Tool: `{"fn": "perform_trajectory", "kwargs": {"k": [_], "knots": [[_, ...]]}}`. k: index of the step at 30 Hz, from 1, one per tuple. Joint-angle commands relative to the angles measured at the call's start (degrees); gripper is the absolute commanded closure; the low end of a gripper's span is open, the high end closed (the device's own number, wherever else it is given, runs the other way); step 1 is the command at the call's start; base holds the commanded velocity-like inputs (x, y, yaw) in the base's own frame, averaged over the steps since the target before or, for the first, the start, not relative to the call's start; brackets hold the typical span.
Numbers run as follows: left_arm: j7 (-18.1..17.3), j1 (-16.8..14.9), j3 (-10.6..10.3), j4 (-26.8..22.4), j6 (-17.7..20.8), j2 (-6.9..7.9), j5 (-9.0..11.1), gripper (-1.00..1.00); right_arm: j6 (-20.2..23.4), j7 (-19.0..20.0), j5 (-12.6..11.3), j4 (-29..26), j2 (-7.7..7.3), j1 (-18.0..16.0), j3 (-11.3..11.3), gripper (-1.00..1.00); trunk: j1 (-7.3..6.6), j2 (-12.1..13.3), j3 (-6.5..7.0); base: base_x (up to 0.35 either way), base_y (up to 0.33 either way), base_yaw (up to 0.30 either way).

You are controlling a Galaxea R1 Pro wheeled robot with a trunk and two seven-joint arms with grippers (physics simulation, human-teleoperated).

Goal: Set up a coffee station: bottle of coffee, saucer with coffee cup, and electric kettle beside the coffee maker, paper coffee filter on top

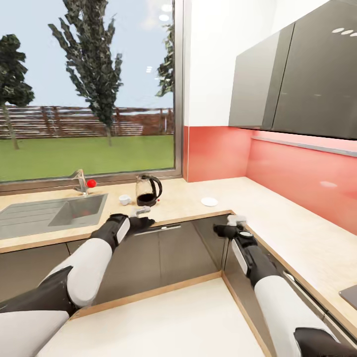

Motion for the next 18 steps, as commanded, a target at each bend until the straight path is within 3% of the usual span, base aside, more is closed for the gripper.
{"fn": "perform_trajectory", "kwargs": {"k": [1,5,9,18], "knots": [[-0.45,-1.12,0.42,-0.14,3.55,-0.42,-0.65,-1.00,5.04,0.07,0.33,-3.22,0.02,-0.34,-0.19,-1.00,0.03,-0.04,-0.04,0.000,0.000,0.000],[-0.33,-1.46,0.43,-0.14,5.49,-0.94,-0.65,-1.00,11.22,0.44,0.28,-8.81,-0.06,-0.47,-0.05,-1.00,0.03,-0.04,-0.04,0.000,0.000,0.000],[-0.39,-1.17,0.44,-0.14,5.52,-0.96,-0.67,-1.00,11.70,0.48,0.29,-9.36,-0.10,-0.44,-0.06,-1.00,0.03,-0.04,-0.04,0.033,0.000,0.000],[-0.49,-0.95,0.42,-0.14,5.50,-0.96,-0.65,-1.00,11.82,0.49,0.30,-9.19,-0.02,-0.43,0.03,-1.00,0.03,-0.04,-0.04,0.290,-0.161,0.000]]}}
